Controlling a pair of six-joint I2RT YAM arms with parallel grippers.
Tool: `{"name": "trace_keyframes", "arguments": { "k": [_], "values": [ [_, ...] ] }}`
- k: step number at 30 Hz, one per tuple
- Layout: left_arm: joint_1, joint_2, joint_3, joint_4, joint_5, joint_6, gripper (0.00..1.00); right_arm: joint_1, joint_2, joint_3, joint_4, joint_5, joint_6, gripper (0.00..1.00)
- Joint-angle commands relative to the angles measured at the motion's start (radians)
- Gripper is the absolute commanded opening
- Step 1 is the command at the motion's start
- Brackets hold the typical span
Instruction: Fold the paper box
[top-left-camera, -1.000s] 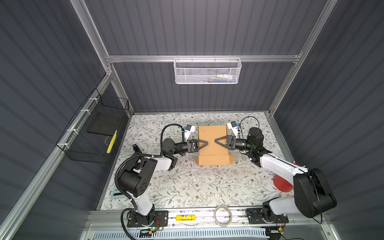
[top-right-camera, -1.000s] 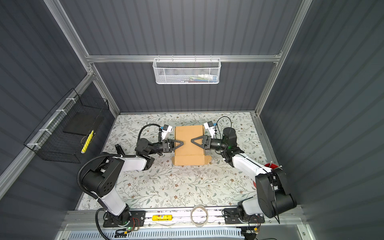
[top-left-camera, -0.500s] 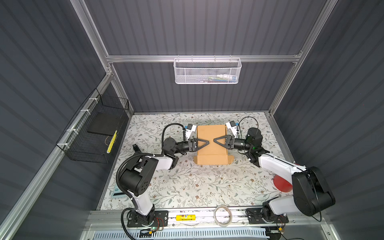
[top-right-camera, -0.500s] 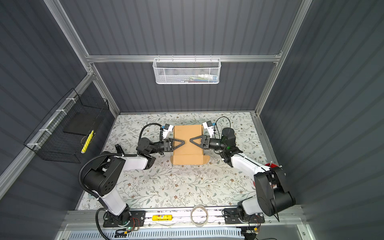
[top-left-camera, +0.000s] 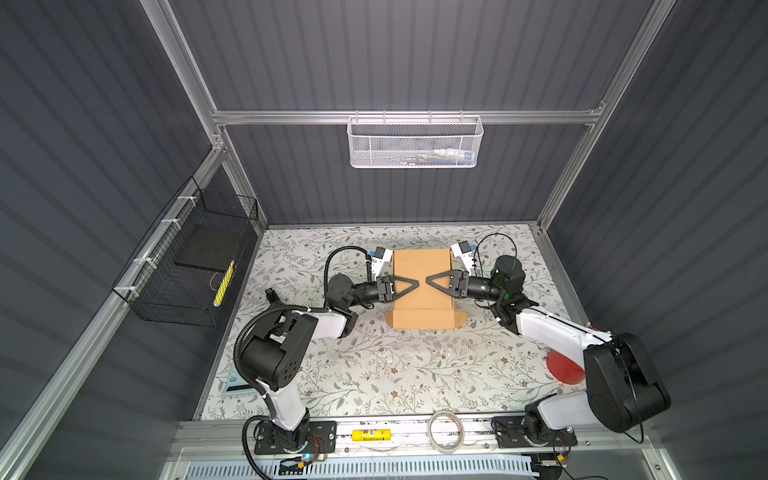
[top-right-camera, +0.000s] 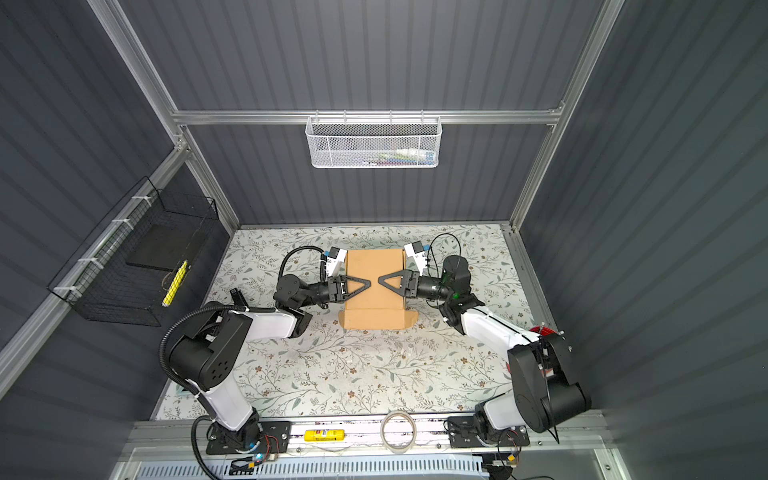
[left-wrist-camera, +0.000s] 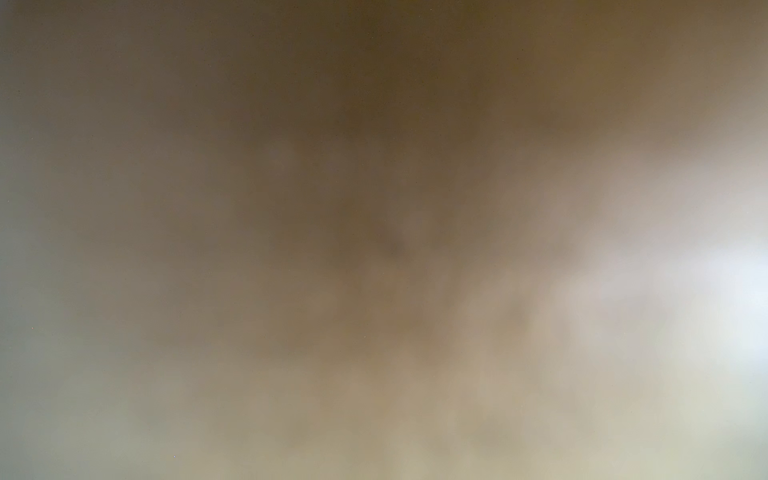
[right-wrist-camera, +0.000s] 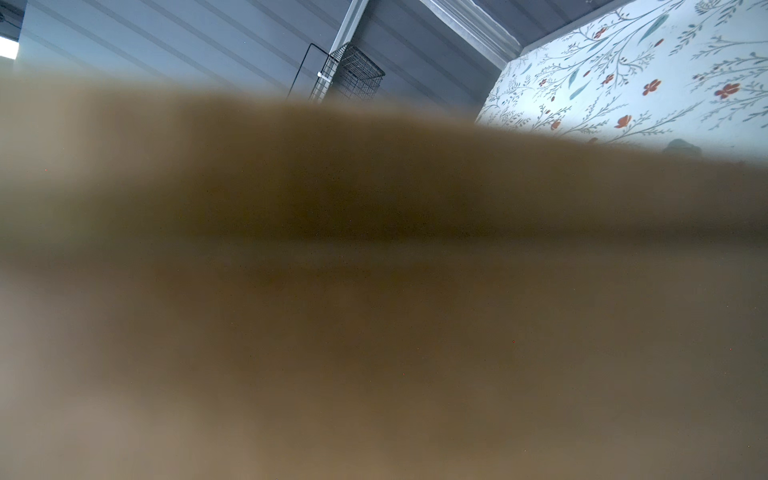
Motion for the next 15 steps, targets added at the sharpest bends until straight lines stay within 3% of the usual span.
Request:
{"name": "trace_keyframes", "arguments": {
  "k": [1,15],
  "values": [
    [-0.017,0.000,0.045,0.070,-0.006,0.003,0.58,0.006,0.012,0.007,-0.014,0.028,-0.001,0.55],
    [-0.016,0.007,0.041,0.070,-0.028,-0.004,0.47,0.007,-0.006,-0.007,-0.026,0.041,-0.028,0.63]
  ]
}}
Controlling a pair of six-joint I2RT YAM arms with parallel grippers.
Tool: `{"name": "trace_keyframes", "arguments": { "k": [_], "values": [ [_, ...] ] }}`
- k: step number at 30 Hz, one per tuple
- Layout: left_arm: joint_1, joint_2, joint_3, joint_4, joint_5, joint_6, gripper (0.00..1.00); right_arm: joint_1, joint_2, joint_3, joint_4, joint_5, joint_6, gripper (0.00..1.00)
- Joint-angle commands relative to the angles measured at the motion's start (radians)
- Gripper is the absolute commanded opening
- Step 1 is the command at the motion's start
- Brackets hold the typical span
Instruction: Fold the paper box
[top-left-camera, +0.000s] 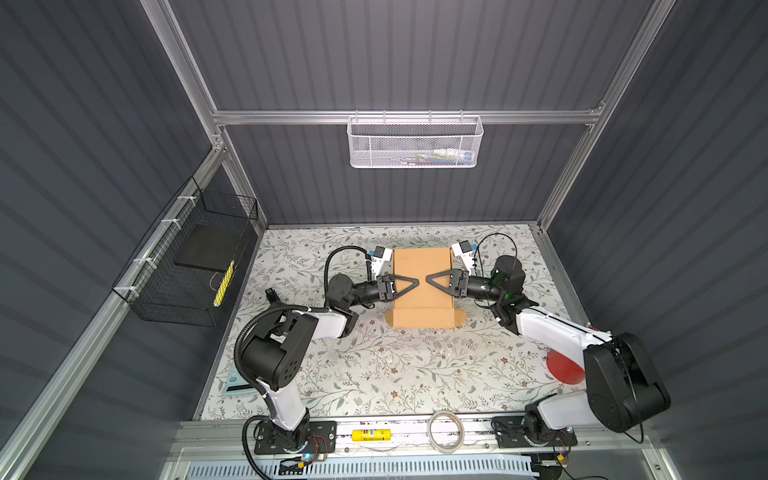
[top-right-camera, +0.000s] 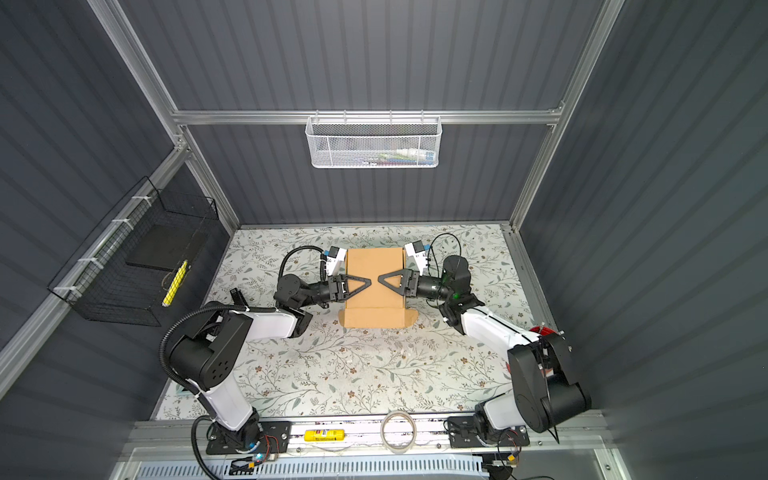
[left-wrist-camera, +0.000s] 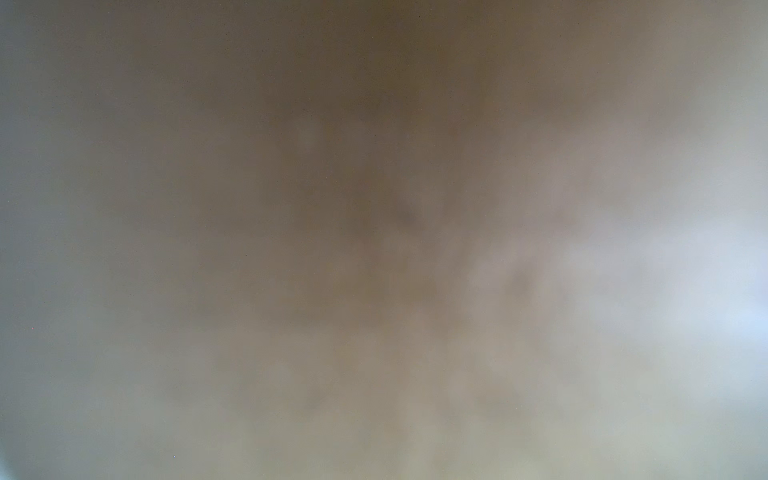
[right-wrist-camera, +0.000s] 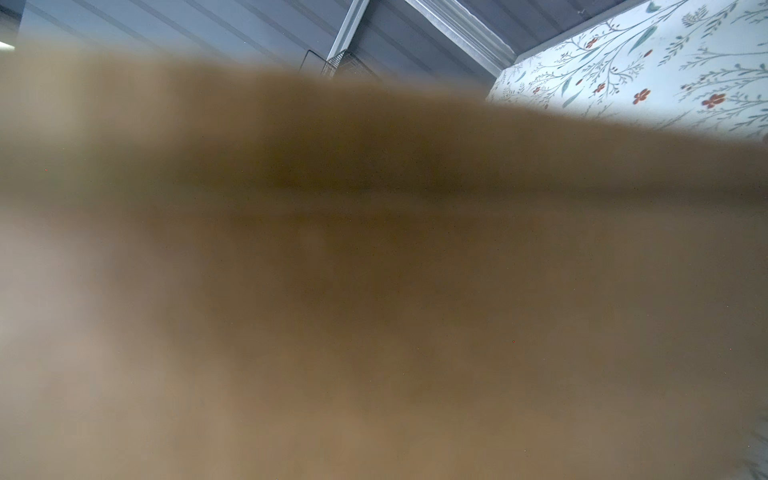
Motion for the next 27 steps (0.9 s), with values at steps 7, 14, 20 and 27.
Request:
{"name": "trace_keyframes", "arguments": {
  "k": [7,14,20,27],
  "values": [
    [-0.008,0.010,0.032,0.070,-0.010,-0.004,0.45,0.000,-0.037,-0.009,-0.076,0.032,-0.062,0.70],
    [0.017,-0.001,0.013,0.071,-0.010,-0.013,0.44,-0.035,-0.100,-0.025,-0.159,0.045,-0.116,0.72],
    [0.040,0.005,0.007,0.071,-0.004,-0.030,0.44,-0.071,-0.180,-0.028,-0.307,0.062,-0.206,0.75],
    [0.060,0.021,0.002,0.071,0.004,-0.066,0.44,-0.117,-0.274,-0.039,-0.431,0.086,-0.293,0.76]
  ]
}}
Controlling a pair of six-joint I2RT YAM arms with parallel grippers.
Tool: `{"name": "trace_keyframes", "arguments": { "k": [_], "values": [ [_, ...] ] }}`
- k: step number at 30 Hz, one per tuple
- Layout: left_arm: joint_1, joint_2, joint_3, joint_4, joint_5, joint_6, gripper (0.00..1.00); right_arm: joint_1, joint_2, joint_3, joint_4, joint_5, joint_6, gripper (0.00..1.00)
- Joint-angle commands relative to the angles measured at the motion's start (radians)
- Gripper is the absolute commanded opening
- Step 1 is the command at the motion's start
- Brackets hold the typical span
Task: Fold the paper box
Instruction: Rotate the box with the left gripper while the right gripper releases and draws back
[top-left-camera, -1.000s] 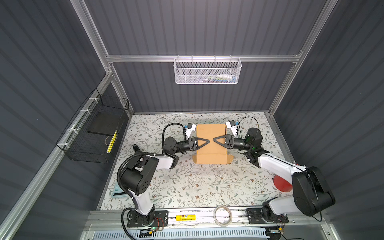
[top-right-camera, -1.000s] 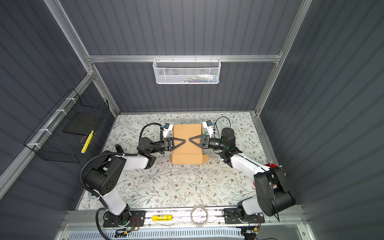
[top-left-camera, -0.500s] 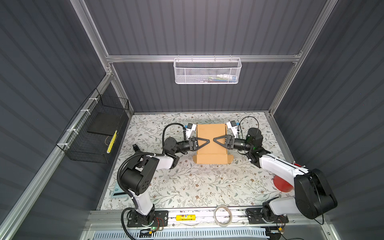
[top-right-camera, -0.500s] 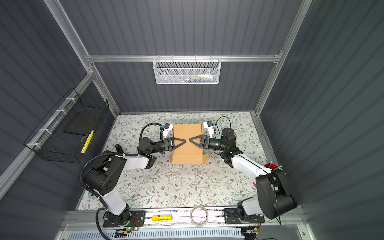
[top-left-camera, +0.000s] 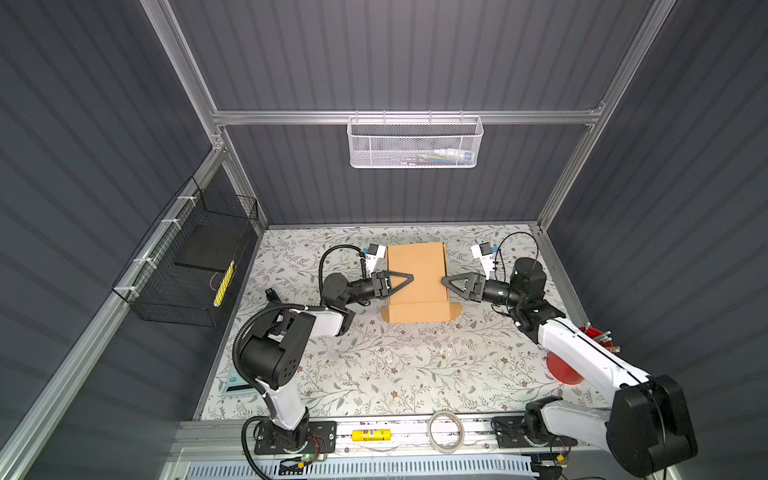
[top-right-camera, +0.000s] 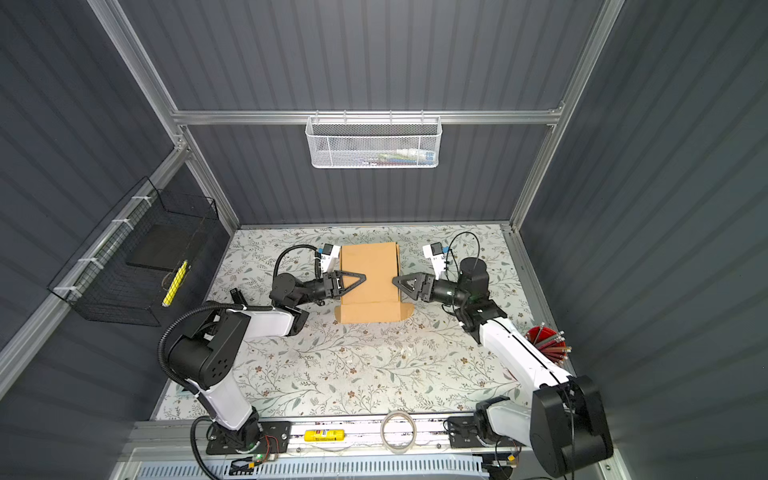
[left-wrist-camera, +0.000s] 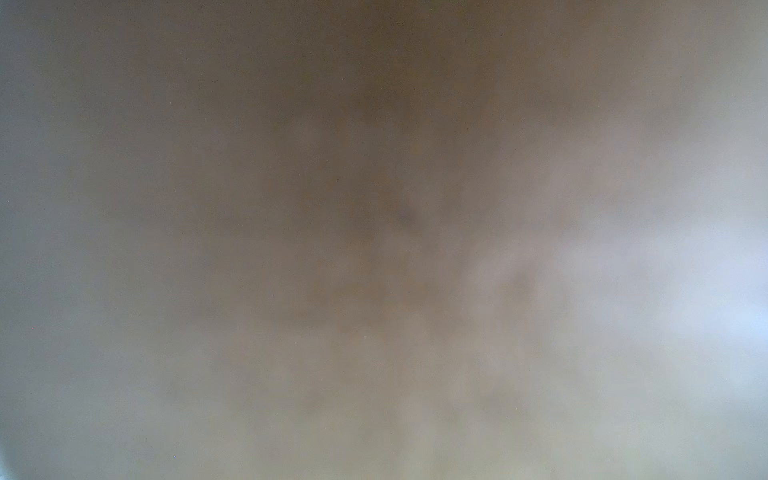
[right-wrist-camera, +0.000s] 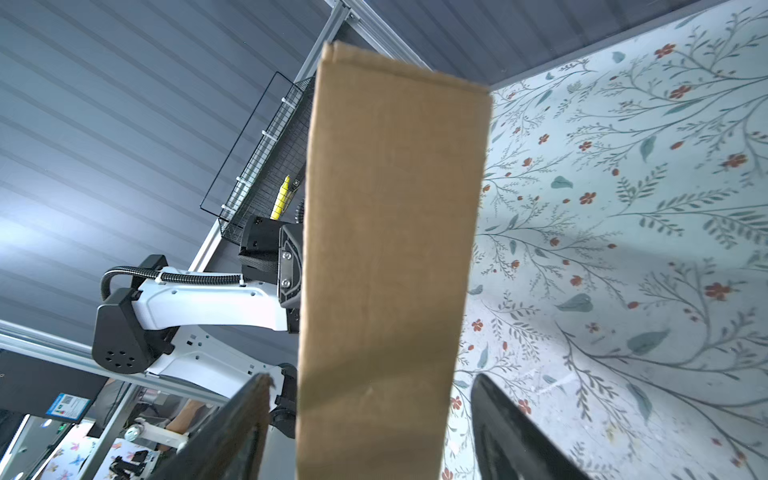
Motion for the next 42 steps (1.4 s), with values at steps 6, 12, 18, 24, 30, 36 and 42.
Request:
{"name": "trace_keyframes", "arguments": {
  "k": [6,12,18,24,30,36,42],
  "values": [
    [0.044,0.038,-0.002,0.048,0.013,-0.088,0.43,-0.022,-0.119,0.006,-0.235,0.105,-0.205,0.77],
    [0.081,0.060,0.001,0.047,0.018,-0.167,0.42,-0.022,-0.203,-0.002,-0.334,0.222,-0.316,0.78],
    [0.108,0.077,0.017,0.047,0.006,-0.276,0.42,-0.022,-0.247,-0.020,-0.366,0.301,-0.388,0.78],
    [0.117,0.110,0.023,0.047,-0.022,-0.407,0.41,-0.022,-0.273,-0.069,-0.301,0.329,-0.445,0.80],
    [0.117,0.137,0.046,0.045,-0.078,-0.541,0.40,-0.022,-0.254,-0.081,-0.289,0.336,-0.508,0.81],
    [0.117,0.110,0.051,-0.099,-0.100,-0.560,0.40,-0.022,-0.246,-0.115,-0.248,0.319,-0.544,0.81],
    [0.117,0.036,0.045,-0.345,-0.071,-0.526,0.40,-0.020,-0.275,-0.150,-0.246,0.304,-0.598,0.81]
  ]
}}
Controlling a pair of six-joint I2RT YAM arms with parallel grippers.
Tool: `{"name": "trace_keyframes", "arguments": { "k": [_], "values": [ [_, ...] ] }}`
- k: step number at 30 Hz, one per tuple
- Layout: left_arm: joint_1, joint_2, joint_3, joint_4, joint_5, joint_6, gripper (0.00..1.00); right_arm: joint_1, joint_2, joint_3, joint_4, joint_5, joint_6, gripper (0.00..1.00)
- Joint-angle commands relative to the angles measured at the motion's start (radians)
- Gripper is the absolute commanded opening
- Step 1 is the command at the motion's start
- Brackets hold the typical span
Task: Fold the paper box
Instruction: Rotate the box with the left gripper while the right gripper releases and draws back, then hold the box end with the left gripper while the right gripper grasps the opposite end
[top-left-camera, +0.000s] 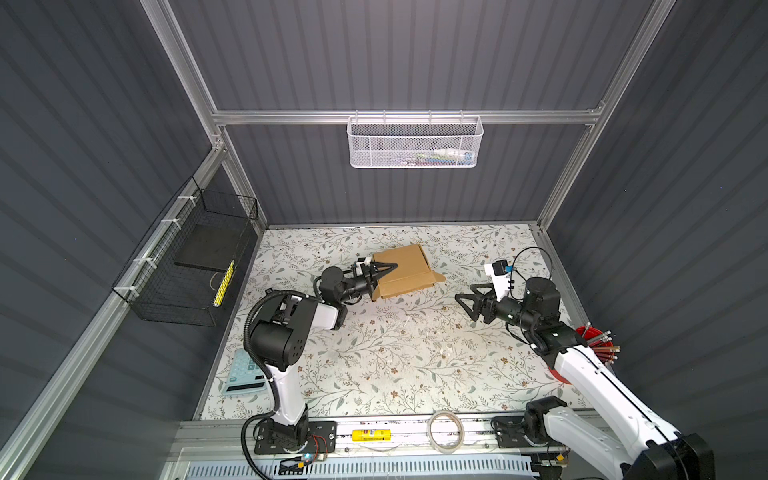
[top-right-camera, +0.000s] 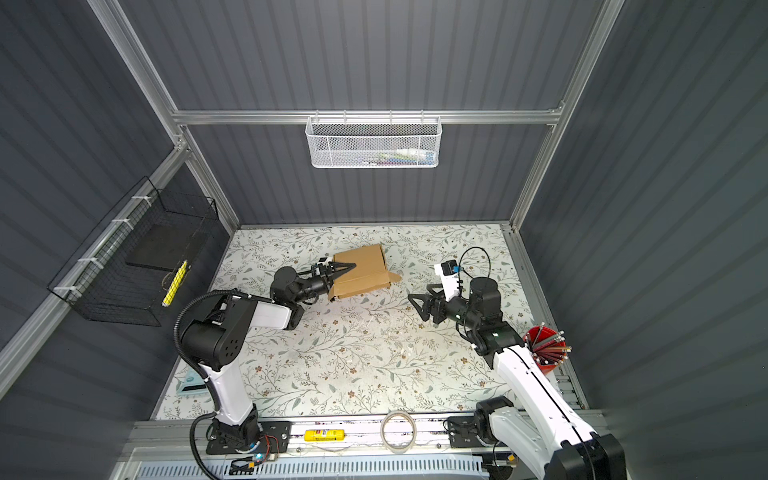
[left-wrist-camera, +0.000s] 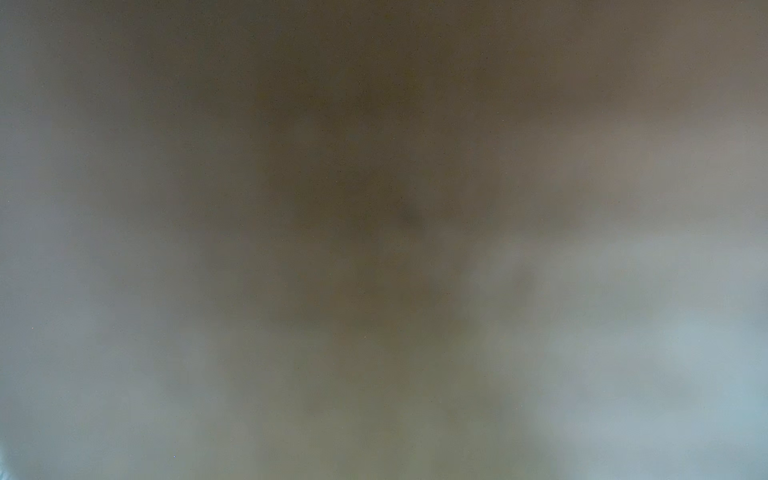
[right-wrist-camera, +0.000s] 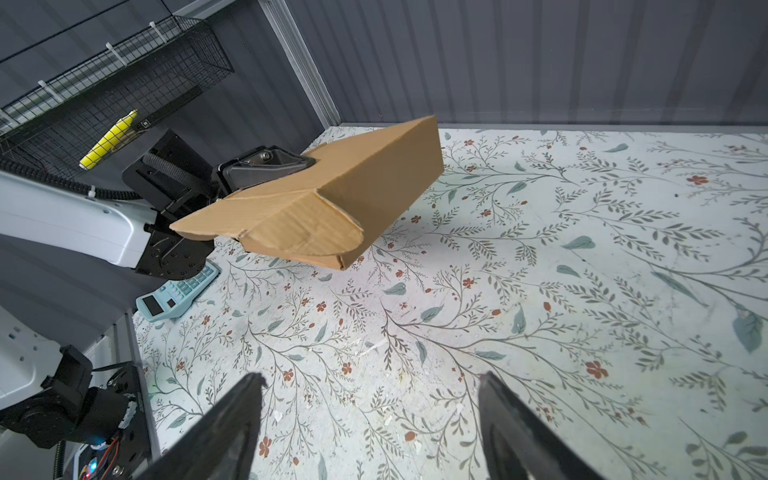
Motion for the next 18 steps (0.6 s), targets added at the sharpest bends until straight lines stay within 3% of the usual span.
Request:
{"name": "trace_keyframes", "arguments": {
  "k": [1,6,18],
  "values": [
    [0.006,-0.090,0.020,-0.191,0.023,0.030,0.40,-0.001,-0.033,-0.035,0.032,-0.018,-0.060,0.81],
    [0.006,-0.187,0.089,-0.610,0.052,0.187,0.41,0.008,-0.071,-0.079,0.088,0.000,-0.095,0.81],
    [0.006,-0.295,0.316,-1.361,0.065,0.412,0.38,0.125,-0.076,-0.105,0.100,0.110,-0.241,0.80]
  ]
}}
